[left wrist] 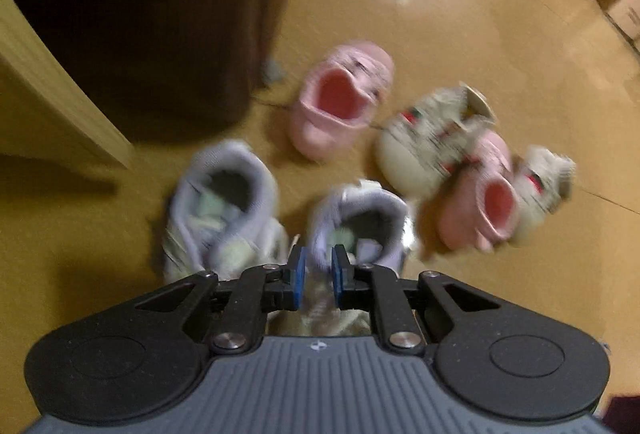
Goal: Organize scattered shoes
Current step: 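Carry the cartoon sneaker with the left tool to the shoe row and open, then grasp a cream print slip-on with the right tool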
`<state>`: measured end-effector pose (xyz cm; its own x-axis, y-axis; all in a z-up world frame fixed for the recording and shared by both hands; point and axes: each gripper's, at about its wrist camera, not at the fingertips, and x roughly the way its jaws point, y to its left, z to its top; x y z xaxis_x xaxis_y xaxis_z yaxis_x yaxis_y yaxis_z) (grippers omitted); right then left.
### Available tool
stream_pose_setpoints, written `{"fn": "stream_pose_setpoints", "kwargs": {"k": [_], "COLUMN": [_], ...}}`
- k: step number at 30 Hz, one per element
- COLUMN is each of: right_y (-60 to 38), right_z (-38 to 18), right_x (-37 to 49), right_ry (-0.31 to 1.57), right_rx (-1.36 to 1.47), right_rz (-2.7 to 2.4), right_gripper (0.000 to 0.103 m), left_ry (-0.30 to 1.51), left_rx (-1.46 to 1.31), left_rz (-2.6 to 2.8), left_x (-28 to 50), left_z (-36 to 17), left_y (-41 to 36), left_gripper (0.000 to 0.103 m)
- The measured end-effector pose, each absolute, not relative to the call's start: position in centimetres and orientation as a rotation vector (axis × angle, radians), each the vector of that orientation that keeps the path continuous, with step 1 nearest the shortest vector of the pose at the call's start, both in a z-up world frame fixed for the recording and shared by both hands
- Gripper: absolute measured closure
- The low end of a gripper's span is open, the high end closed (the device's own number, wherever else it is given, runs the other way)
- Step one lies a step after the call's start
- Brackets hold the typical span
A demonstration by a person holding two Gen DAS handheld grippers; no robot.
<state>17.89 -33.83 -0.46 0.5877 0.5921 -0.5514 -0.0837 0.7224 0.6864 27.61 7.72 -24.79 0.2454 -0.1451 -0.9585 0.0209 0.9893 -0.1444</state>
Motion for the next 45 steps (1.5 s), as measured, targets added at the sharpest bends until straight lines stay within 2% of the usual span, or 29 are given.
{"fn": "stream_pose_setpoints", "kwargs": {"k": [2, 4, 6, 8, 14, 20, 22, 24, 30, 35, 38, 42, 45], "right_y": [-33.5, -33.3, -33.2, -33.1, -33.0, -33.4, -33.5, -33.6, -33.8, -33.5, -32.8, -31.7, -31.5], "right_z": [-0.5, -0.5, -0.4, -0.2, 0.1, 0.0, -0.1, -0.2, -0.6, -0.7, -1.8, -4.0, -6.3], "right_x": [18.0, 18.1, 18.2, 18.1, 17.9, 17.7, 17.6, 17.7, 18.4, 18.6, 18.9, 19.6, 20.7], "right_ry": [0.867, 0.870, 0.867, 0.862, 0.846, 0.837, 0.837, 0.841, 0.849, 0.822, 0.810, 0.823, 0.871], "right_rx": [0.654, 0.653, 0.654, 0.653, 0.649, 0.649, 0.643, 0.639, 0.629, 0.563, 0.482, 0.412, 0.436], "right_rz": [0.435, 0.435, 0.433, 0.433, 0.423, 0.398, 0.393, 0.386, 0.366, 0.346, 0.336, 0.320, 0.297], "right_gripper": [0.017, 0.017, 0.017, 0.017, 0.017, 0.017, 0.017, 0.017, 0.017, 0.017, 0.017, 0.017, 0.017], "left_ry": [1.309, 1.286, 1.250, 1.185, 1.021, 1.185, 1.177, 1.157, 1.186, 1.131, 1.111, 1.061, 1.010], "left_rx": [-0.096, -0.080, -0.048, -0.004, 0.052, 0.167, 0.169, 0.167, 0.081, 0.055, 0.054, 0.135, 0.151], "left_rz": [-0.127, -0.148, -0.156, -0.176, -0.432, -0.446, -0.397, -0.323, -0.239, -0.287, -0.265, -0.279, -0.312], "left_x": [27.6, 27.0, 26.0, 24.6, 20.3, 19.2, 19.4, 19.4, 19.7, 20.2, 20.8, 20.1, 18.4], "left_z": [-24.6, -24.0, -23.2, -22.1, -20.9, -26.3, -26.9, -26.9, -26.7, -21.0, -15.5, -9.3, -6.7], "left_y": [7.3, 6.9, 6.5, 5.8, 1.8, -1.0, -0.4, 0.3, 2.2, 3.2, 4.4, 4.7, 4.9], "left_gripper": [0.088, 0.081, 0.056, 0.050, 0.050, 0.050, 0.052, 0.058, 0.058, 0.057, 0.050, 0.033, 0.031]}}
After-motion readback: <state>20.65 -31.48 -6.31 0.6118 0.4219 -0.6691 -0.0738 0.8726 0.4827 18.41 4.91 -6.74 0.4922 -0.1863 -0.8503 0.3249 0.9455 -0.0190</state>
